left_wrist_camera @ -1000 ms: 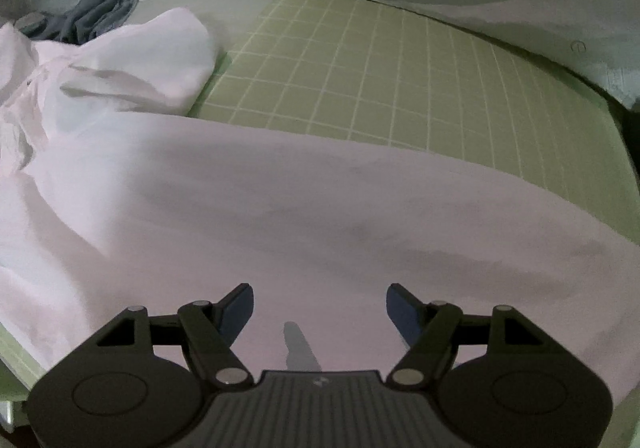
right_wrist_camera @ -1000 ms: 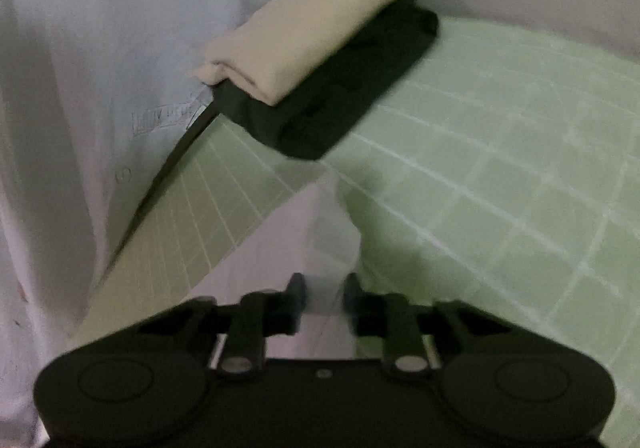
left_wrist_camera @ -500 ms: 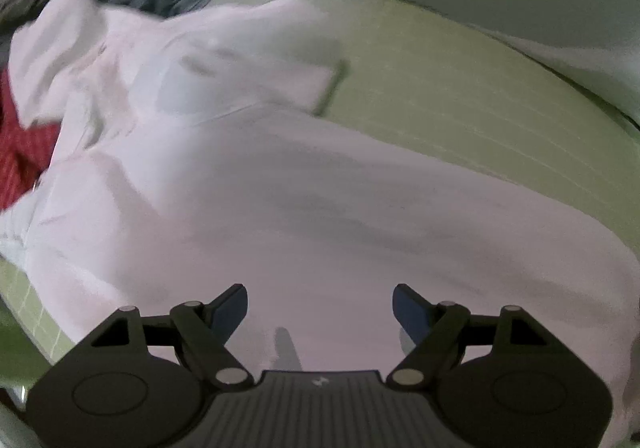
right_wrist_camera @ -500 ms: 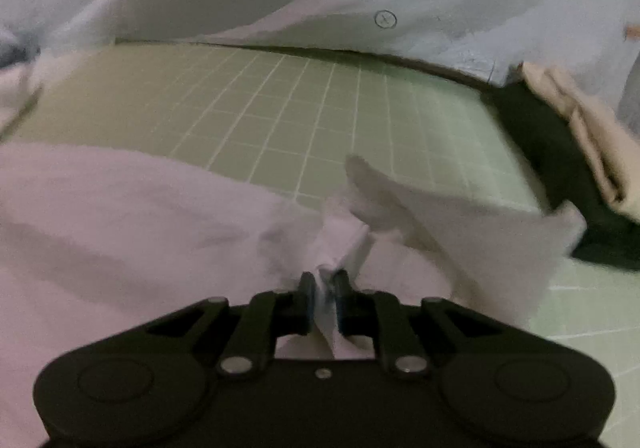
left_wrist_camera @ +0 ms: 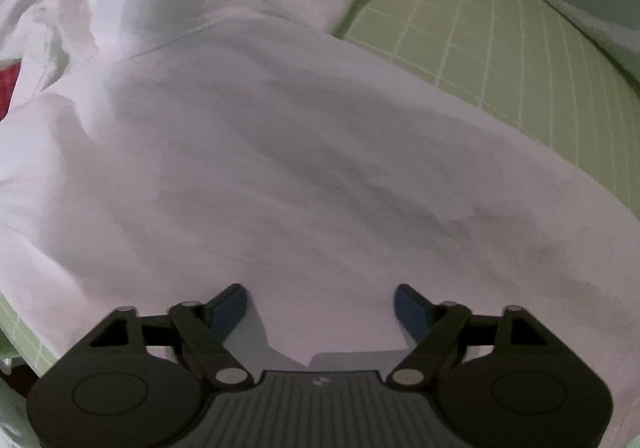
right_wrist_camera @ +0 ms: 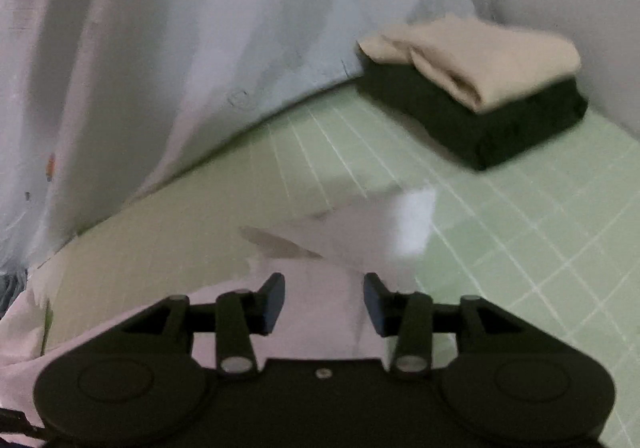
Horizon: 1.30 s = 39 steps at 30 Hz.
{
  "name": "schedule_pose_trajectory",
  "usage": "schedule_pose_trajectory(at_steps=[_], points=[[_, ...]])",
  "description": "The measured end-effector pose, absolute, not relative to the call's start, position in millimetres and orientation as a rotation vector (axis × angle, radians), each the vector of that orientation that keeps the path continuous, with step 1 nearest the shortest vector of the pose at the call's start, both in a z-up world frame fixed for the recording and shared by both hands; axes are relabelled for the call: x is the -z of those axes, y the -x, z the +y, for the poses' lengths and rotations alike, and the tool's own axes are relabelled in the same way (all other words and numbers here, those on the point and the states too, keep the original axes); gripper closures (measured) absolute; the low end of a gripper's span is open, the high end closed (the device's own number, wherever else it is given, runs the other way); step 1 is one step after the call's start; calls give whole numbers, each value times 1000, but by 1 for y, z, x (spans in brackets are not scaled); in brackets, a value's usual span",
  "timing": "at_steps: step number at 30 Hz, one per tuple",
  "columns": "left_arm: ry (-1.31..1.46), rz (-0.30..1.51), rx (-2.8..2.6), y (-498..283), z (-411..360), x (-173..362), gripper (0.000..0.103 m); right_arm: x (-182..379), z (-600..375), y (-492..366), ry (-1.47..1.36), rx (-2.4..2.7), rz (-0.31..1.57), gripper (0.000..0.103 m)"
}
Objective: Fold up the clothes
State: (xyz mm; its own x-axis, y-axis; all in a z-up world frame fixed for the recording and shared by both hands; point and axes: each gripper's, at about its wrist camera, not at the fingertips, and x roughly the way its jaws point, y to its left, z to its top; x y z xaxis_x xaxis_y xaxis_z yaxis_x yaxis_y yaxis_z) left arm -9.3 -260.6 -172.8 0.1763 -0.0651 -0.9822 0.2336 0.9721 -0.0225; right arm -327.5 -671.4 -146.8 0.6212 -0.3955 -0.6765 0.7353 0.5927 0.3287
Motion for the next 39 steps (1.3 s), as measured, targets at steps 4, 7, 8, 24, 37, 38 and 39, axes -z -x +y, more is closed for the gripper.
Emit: schedule_pose_trajectory(at_steps=[4,7,8,24,37,38,39], points=[[-179,1358,204,11,-269,175,10,168,-682,307,-634,668,669,56],[-170,1349,197,11,-271,174,6,178,-691,294,-615,666,713,46],[-166,1347,191,11,-271,174,5,178,-694,291,-610,654,716,46],[-164,1371,187,-4,-265,169,0,140,-713,422,-539,1066,712,97],[-167,1369,193,-16,-256,159,0,143,-723,423,-572,1180,643,40],[-166,1370,191,-17,-255,158,0,144,-730,419,-586,1168,629,25],[-164,1370,190,-18,-254,157,0,151,-739,412,-605,1143,644,6]])
